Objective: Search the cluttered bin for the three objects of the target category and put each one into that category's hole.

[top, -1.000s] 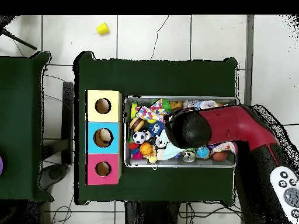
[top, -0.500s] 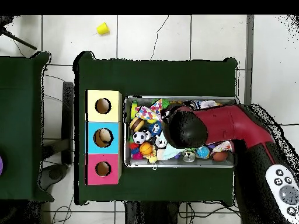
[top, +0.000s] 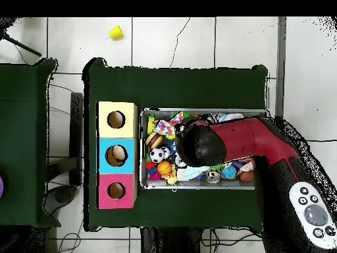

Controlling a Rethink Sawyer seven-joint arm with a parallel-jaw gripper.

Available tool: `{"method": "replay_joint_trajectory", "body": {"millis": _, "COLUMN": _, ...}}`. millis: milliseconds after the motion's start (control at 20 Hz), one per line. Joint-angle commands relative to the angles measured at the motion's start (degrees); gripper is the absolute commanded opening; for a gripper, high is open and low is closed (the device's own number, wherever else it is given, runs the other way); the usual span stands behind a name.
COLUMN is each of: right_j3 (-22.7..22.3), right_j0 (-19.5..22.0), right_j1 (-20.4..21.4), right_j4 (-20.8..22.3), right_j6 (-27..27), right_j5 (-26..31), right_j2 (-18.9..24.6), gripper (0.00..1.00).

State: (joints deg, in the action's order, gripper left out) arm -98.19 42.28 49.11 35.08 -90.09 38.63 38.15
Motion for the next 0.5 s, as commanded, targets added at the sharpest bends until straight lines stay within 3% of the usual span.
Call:
{"method": "replay_joint_trajectory", "body": {"millis": 50, "right_j3": -1.77, "right_j0": -1.6, "right_j1": -1.19, "right_j4": -0.97, "right_j6": -1.4, "right_j5": 4.77, "right_j2": -3.24, "gripper": 1.0}}
{"method": "replay_joint_trajectory", "body": {"millis": 500, "right_j3": -2.65, "right_j0": -1.05, "right_j1": -1.73, "right_j4": -1.51, "right_j6": -1.23, "right_j5": 2.64, "right_j2": -3.61, "gripper": 1.0}}
